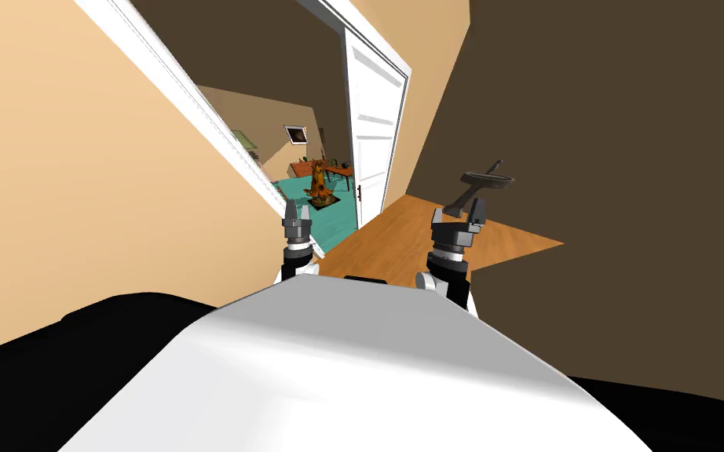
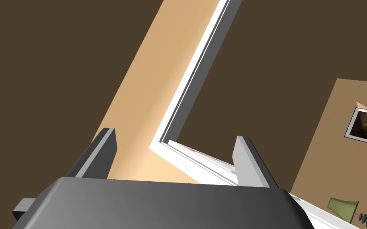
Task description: Push the door open
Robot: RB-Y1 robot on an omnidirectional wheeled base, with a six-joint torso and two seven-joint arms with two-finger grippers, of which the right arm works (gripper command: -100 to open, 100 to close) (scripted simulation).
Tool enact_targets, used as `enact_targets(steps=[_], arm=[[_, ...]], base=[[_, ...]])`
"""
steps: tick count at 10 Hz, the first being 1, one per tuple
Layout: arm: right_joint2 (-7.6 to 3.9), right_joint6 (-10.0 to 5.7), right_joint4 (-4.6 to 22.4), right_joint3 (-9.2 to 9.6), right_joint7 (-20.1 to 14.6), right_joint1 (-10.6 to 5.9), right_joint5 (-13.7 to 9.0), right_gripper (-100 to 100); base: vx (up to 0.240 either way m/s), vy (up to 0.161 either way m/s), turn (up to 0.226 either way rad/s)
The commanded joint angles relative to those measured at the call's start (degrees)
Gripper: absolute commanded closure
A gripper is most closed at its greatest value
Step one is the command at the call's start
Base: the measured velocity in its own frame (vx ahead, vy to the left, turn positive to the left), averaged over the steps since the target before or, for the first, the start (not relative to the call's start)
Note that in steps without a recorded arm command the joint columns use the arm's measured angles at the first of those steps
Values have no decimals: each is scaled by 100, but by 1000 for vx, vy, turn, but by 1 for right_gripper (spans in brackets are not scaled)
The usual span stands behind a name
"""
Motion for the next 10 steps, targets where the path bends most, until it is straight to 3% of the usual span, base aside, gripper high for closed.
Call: enact_targets(steps=[1, 10], arm=[[-68, -34, 177, -22, -144, -57, -42, -100], [-326, -236, 1224, -152, -998, -394, -290, -100]], base=[[71, -11, 171], [131, -49, 182]])
